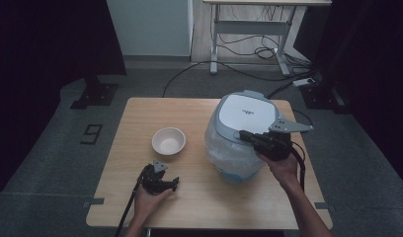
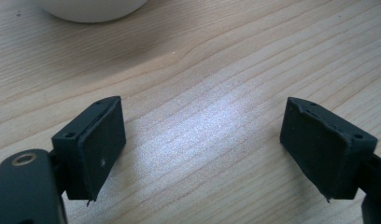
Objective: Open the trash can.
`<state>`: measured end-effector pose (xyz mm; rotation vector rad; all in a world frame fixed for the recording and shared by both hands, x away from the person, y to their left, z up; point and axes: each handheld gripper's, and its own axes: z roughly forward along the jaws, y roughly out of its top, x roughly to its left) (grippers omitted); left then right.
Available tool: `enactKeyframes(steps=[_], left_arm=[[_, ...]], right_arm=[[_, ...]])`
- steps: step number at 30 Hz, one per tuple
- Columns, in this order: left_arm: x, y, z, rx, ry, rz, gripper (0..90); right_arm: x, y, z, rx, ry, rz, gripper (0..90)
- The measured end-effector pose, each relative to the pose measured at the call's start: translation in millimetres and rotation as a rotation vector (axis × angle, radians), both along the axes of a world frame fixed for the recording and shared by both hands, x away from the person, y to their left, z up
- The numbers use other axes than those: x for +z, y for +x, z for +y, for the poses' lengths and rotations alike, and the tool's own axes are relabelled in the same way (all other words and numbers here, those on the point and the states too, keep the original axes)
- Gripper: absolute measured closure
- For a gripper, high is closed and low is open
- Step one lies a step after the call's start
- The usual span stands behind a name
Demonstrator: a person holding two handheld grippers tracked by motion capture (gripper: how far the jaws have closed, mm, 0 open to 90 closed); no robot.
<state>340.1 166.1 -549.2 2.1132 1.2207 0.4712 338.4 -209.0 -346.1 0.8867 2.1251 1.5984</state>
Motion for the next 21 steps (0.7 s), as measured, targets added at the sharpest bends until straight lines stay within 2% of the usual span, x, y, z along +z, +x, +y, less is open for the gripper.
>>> enactKeyframes(steps=[9,18,21], left_arm=[[0.1,-0.2,0.1,-0.001,0.001,0.0,13.8],[0.1,-0.5,0.2,-0.001,0.001,-0.001,14.0],[0.1,-0.5,0.2,-0.001,0.001,-0.001,14.1]], right_arm=[[-2.0,1.2,-2.0,0.008,0.025,0.019,90.0],[-0.8,0.8,-3.2,0.002,0.021,0.026,90.0],[1.0,-0.3,-5.2,-0.021,0.006,0.009,89.9]])
